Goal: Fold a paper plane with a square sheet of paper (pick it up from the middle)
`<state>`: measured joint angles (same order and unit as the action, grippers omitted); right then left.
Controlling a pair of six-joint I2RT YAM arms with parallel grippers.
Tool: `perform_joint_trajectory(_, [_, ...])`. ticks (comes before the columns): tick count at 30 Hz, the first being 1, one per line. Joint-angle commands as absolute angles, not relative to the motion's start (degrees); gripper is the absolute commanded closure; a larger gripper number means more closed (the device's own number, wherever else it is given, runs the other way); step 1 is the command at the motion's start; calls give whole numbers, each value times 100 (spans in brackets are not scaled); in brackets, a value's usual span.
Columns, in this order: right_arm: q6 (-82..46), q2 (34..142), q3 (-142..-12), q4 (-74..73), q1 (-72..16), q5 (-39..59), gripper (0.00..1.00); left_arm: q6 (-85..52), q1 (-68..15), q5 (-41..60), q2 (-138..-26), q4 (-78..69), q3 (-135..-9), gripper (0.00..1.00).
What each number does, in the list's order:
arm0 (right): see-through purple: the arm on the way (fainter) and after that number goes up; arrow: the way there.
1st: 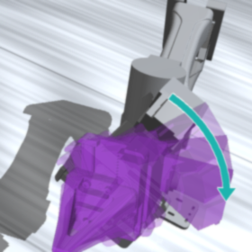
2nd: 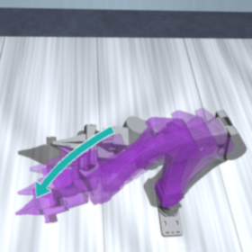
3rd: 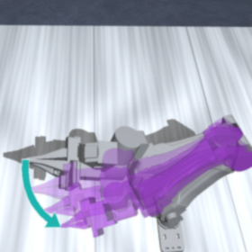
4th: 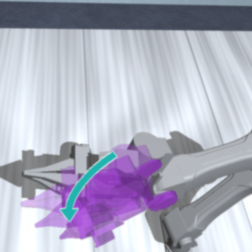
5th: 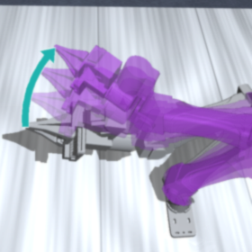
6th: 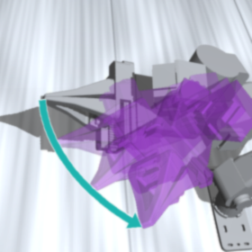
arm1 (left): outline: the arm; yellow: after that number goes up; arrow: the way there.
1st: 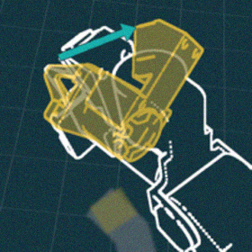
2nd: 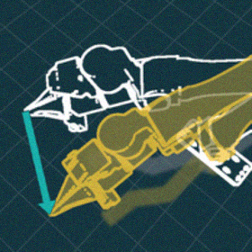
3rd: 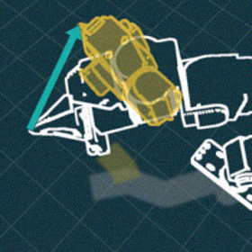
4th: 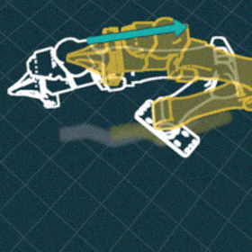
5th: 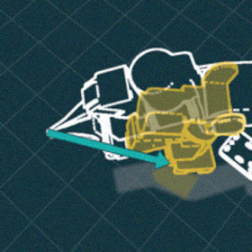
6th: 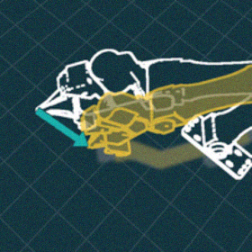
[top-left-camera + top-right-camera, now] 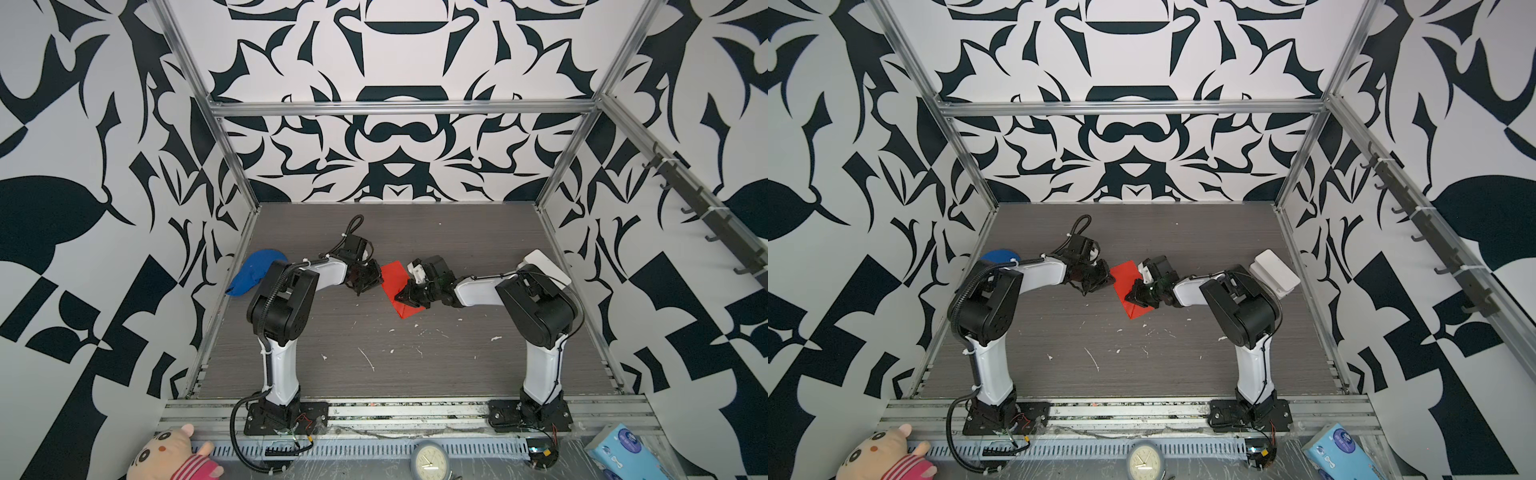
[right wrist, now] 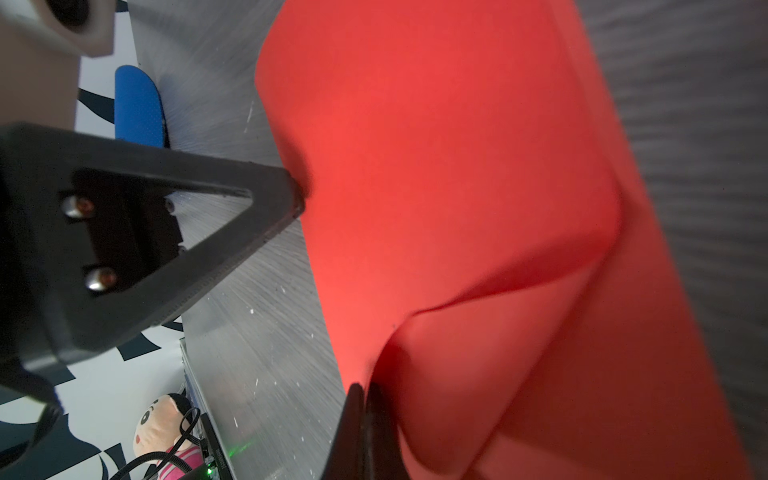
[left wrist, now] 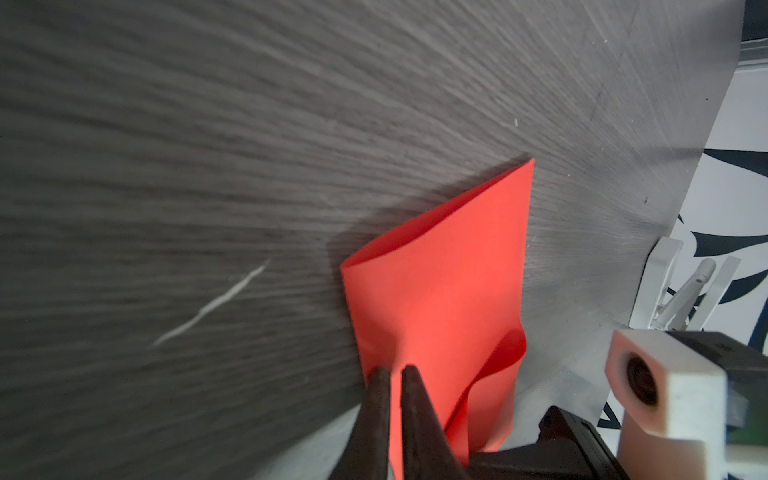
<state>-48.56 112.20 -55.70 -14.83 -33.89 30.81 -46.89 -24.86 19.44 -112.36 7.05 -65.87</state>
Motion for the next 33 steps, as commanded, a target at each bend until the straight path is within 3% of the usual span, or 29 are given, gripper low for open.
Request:
perform_joint_trajectory(1, [-4829, 11268, -5570, -1366, -3407, 2958, 92, -4727, -2505, 1947, -11295, 949, -6567, 87])
perform_joint_trajectory(8, [-4816, 11268, -5518, -1320, -3408, 2923, 73, -4909, -2371, 1891, -10810, 933, -6530, 79])
perform_joint_trajectory(17, [-4807, 11285, -5533, -1269, -3408, 2947, 66, -4930, -2317, 1907, -10256, 860, -6081, 71])
perform_joint_trajectory(19, [-4799, 11285, -5537, -1226, -3393, 2940, 68, -4929, -2337, 2012, -10192, 782, -5999, 71])
perform_joint_trajectory(26, [-4773, 11290, -5531, -1084, -3358, 2881, 94, -4854, -2679, 2227, -10323, 730, -5950, 74])
perform_joint_trajectory(29, [-4743, 11290, -5537, -1022, -3349, 2859, 100, -4803, -2800, 2306, -10430, 725, -5940, 76])
perform_joint_trajectory(33, [-4720, 11304, -5545, -969, -3349, 2861, 100, -4695, -2913, 2413, -10559, 730, -5993, 79])
